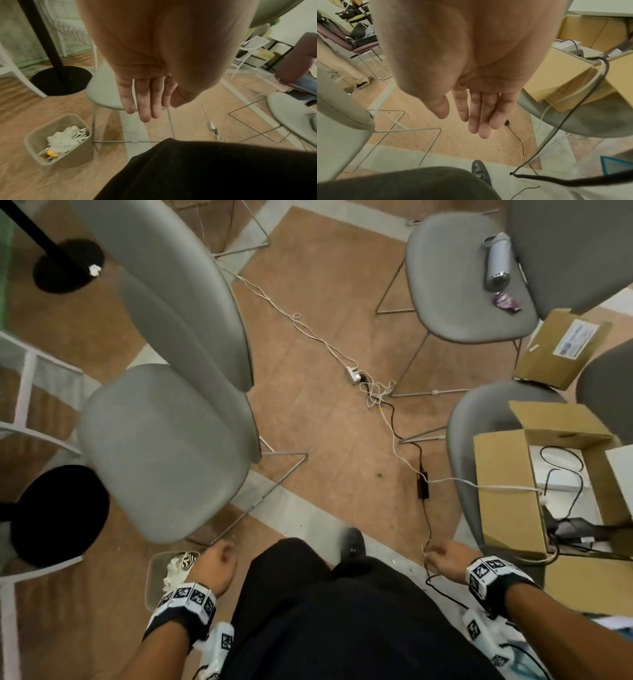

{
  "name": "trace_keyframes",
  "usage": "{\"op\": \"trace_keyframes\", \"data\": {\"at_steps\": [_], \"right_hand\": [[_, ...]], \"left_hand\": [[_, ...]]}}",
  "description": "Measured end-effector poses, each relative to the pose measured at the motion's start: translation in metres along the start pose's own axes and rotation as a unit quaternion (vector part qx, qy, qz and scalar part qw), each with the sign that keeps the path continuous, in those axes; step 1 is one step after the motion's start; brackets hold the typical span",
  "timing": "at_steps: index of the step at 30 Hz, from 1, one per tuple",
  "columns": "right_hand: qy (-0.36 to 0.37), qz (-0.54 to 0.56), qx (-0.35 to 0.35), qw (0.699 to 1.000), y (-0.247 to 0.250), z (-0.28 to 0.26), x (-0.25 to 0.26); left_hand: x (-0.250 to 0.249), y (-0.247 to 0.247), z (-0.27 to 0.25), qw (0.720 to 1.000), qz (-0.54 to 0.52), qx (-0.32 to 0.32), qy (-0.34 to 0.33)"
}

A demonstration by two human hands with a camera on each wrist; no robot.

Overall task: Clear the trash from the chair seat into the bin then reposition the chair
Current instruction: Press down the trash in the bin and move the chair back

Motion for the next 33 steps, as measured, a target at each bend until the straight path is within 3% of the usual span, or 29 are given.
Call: {"op": "trace_keyframes", "data": {"at_steps": [3,8,12,15,17,21,26,33], "right_hand": [[-0.001,-0.007,0.001,1.0,0.032,0.017,0.003],[0.018,-0.033,0.002,0.999,0.087,0.045,0.024],[0.039,-0.054,-0.02,0.998,0.15,0.065,0.054],[0.055,-0.06,-0.026,0.996,0.206,0.082,0.084],[0.068,-0.074,-0.04,0.994,0.243,0.091,0.106],[0.113,-0.075,-0.066,0.989,0.313,0.11,0.162],[0.228,-0.091,-0.079,0.966,0.375,0.113,0.247],[0.421,-0.119,-0.079,0.896,0.47,0.107,0.382]], "left_hand": [[-0.046,0.011,0.011,1.0,-0.013,-0.004,-0.019],[-0.13,0.055,0.03,0.986,-0.119,-0.095,-0.063],[-0.211,0.117,0.04,0.932,-0.221,-0.243,-0.152],[-0.258,0.166,0.038,0.881,-0.335,-0.312,-0.122],[-0.279,0.186,0.036,0.86,-0.379,-0.32,-0.117],[-0.313,0.205,0.052,0.857,-0.408,-0.294,-0.107],[-0.336,0.241,0.076,0.876,-0.389,-0.279,-0.056],[-0.368,0.298,0.106,0.885,-0.372,-0.277,0.042]]}}
Point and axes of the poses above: each hand's wrist, its own z-axis towards the middle knuckle, its own y-axis out of the back of the hand, x = y × z, the point moved 1 cm from there along z, towards the middle knuckle, and after that the axes turned 3 degrees about -z, right-handed, at the moved point
